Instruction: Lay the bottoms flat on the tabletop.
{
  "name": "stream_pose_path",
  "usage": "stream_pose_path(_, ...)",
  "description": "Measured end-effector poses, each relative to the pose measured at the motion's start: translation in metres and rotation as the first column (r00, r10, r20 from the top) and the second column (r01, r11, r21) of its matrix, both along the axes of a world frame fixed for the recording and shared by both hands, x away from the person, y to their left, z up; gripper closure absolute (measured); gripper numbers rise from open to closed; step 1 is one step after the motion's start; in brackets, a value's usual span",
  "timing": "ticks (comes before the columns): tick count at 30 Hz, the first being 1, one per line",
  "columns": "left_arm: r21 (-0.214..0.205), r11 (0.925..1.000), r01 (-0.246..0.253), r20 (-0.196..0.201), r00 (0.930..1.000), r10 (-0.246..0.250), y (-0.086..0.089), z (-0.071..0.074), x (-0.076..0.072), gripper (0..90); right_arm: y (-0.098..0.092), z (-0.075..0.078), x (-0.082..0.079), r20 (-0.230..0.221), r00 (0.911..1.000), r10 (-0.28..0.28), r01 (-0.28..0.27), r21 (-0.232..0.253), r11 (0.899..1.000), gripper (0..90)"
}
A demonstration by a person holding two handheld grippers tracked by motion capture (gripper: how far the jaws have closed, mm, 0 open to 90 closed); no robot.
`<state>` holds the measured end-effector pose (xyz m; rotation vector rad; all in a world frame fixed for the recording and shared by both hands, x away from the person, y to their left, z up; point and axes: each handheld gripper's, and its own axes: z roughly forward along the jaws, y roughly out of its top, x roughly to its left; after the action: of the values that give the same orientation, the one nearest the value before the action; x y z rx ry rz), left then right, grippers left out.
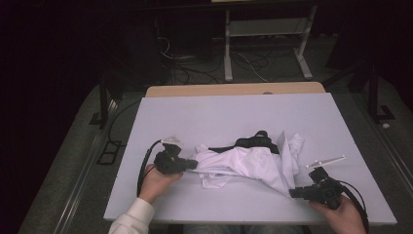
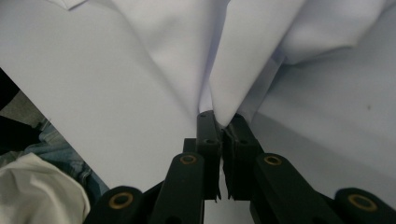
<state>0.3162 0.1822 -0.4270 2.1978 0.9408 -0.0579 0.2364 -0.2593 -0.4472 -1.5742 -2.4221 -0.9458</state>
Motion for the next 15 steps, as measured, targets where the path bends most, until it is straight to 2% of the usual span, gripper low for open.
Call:
stream_pose_path(3,0.014,0.9995,0.027,-0.005,0.9996,-0.027,0.0,-0.002,-0.006,87.2,-0.004,0.002,0.0,-0.013,0.9999,-0.003,0.004,0.012,1.0,82.7)
stream_pose_path(5,0.01,0.9995,0.031,-0.004,0.9995,-0.031,0.0,-0.002,-0.009,87.3,-0.003,0.005,0.0,-0.002,1.0,-0.009,0.009,0.004,1.0,80.2)
stream_pose_path(9,0.018,0.999,0.042,-0.019,0.9989,-0.042,-0.002,-0.006,-0.01,87.2,-0.002,0.025,0.004,0.1,0.9947,-0.022,0.023,-0.015,1.0,69.5)
stream_pose_path(12,0.022,0.9986,0.047,-0.024,0.9986,-0.047,-0.004,-0.004,-0.011,86.7,-0.001,0.039,0.012,0.166,0.9853,-0.038,0.041,-0.012,0.999,62.6)
stream_pose_path(15,0.018,0.9988,0.046,-0.008,0.9989,-0.045,-0.004,0.001,-0.01,85.2,0.0,0.048,0.022,0.22,0.9741,-0.052,0.05,0.013,0.999,58.3)
